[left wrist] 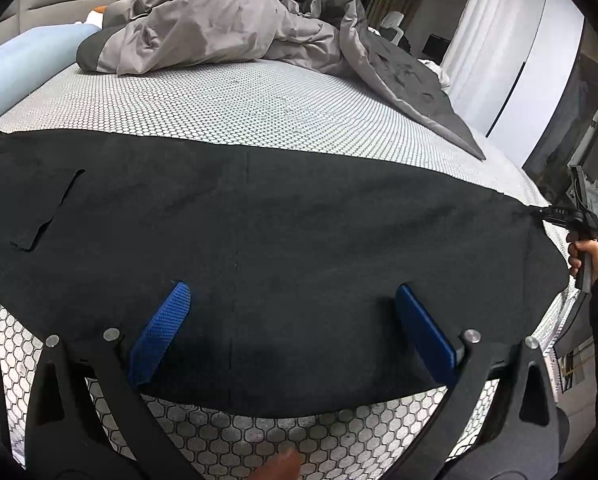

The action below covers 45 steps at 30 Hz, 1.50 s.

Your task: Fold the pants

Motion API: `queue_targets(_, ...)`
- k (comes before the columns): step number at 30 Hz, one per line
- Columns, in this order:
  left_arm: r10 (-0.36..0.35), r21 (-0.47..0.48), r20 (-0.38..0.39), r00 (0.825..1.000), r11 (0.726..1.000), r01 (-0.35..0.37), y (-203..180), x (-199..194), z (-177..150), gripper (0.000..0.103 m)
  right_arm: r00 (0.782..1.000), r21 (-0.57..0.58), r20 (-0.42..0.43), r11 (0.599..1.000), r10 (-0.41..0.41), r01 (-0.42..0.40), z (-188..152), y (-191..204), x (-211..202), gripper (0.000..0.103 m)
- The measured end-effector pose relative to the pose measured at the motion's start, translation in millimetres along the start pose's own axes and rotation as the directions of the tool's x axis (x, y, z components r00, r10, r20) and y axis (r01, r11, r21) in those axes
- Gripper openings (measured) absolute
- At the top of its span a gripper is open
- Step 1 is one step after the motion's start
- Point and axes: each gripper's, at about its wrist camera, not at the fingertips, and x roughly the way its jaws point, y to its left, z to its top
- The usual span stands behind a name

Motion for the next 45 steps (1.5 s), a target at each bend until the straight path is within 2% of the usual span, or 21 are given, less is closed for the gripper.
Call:
queue_targets(2,0.012,0.018,-0.002,1.0,1.0,-0.012,-2.0,0.8,-1.4,0.102,1.0,0.059,0.025,0.998,-0.012,0.01,-4.5,-3.3,-4.6,0.026)
queue_targets(4,0.018,0.035,-0.003,1.0,0.999,-0.018,-3.9,1.4,-2.3,0.102,0.995,0.103,0.094,0.994,-0.038,0.029,-10.5,-5.8,-24.6,0.039)
queue_targets(6,0.016,0.044,-0.002,1.0,0.999,-0.016,-6.0,1.4,-2.4,0.102,0.986,0.137,0.151,0.989,-0.074,0.054,-21.3,-3.0,-52.3,0.069)
queue_targets(7,0.007,0.048,-0.001,1.0,0.999,-0.007,-8.0,1.4,-2.0,0.102,0.984,0.142,0.163,0.989,-0.075,0.052,-25.2,6.9,-61.8,0.075)
queue_targets(9,-0.015,0.067,0.006,1.0,0.998,0.015,-14.6,0.1,-1.6,0.102,0.981,0.141,0.189,0.99,-0.03,0.003,-43.1,24.6,-91.7,0.09)
queue_targets(12,-0.082,0.106,0.022,0.996,0.991,0.08,-31.5,-3.5,1.6,0.102,0.976,0.086,0.213,0.994,0.051,-0.071,-74.8,61.6,-115.8,0.103)
queue_targets(14,-0.136,0.129,0.027,0.99,0.983,0.131,-50.0,-2.1,6.0,0.102,0.974,0.049,0.214,0.995,0.073,-0.085,-88.0,87.1,-119.6,0.103)
queue_targets(16,-0.138,0.184,0.009,0.99,0.974,0.134,-71.3,7.8,7.7,0.102,0.972,0.032,0.208,0.992,0.109,-0.119,-95.4,115.1,-114.0,0.103)
queue_targets(19,-0.014,0.285,-0.04,0.999,0.958,0.024,-93.8,29.5,7.1,0.102,0.974,-0.033,0.166,0.988,0.154,-0.15,-109.4,165.2,-96.7,0.103)
queue_targets(22,0.021,0.288,-0.103,0.994,0.958,0.009,-90.5,45.3,0.3,0.102,0.984,-0.136,0.119,0.984,0.135,-0.118,-123.8,217.4,-78.7,0.103)
queue_targets(25,0.065,0.284,-0.1,0.993,0.958,-0.034,-84.6,48.1,-5.6,0.102,0.986,-0.22,0.053,0.965,0.16,-0.145,-135.4,261.0,-50.1,0.103)
queue_targets(28,0.075,0.255,-0.104,0.992,0.966,-0.046,-73.5,47.1,-6.6,0.102,0.996,-0.347,0.039,0.936,0.076,-0.058,-156.0,289.4,-31.9,0.103)
queue_targets(32,0.074,0.221,-0.108,0.991,0.974,-0.048,-59.0,43.3,-7.2,0.102,0.998,-0.359,0.045,0.933,0.033,-0.015,-170.4,253.0,-46.0,0.102)
queue_targets(34,0.078,0.218,-0.11,0.991,0.975,-0.052,-54.5,43.3,-7.1,0.102,0.995,-0.345,0.077,0.935,-0.057,0.081,-175.2,211.2,-59.7,0.102)
queue_targets(36,0.083,0.22,-0.111,0.99,0.974,-0.057,-52.5,42.0,-8.2,0.102,0.982,-0.31,0.12,0.935,-0.143,0.174,-171.5,161.2,-69.2,0.102)
queue_targets(38,0.082,0.219,-0.111,0.99,0.974,-0.056,-51.2,42.9,-5.1,0.102,0.945,-0.213,0.143,0.923,-0.295,0.321,-170.4,109.3,-78.5,0.103)
queue_targets(39,0.085,0.221,-0.11,0.99,0.973,-0.059,-51.7,42.8,-4.7,0.102,0.954,-0.157,0.137,0.946,-0.265,0.285,-169.4,86.7,-85.4,0.103)
queue_targets(40,0.088,0.222,-0.107,0.99,0.973,-0.063,-52.2,42.8,-4.4,0.102,0.982,-0.071,0.124,0.986,-0.142,0.151,-170.3,64.6,-93.5,0.103)
queue_targets(41,0.091,0.219,-0.098,0.991,0.973,-0.068,-52.0,40.9,-4.2,0.102,0.99,-0.023,0.11,0.995,-0.092,0.095,-170.9,55.3,-95.5,0.103)
queue_targets(42,0.09,0.217,-0.091,0.992,0.974,-0.069,-53.6,39.6,-3.8,0.102,0.991,-0.013,0.099,0.996,-0.087,0.089,-171.6,55.1,-96.4,0.103)
queue_targets(45,0.027,0.212,-0.045,0.999,0.977,-0.017,-56.8,24.7,-2.5,0.102,0.97,-0.088,0.161,0.976,-0.181,0.197,-175.0,87.9,-108.2,0.103)
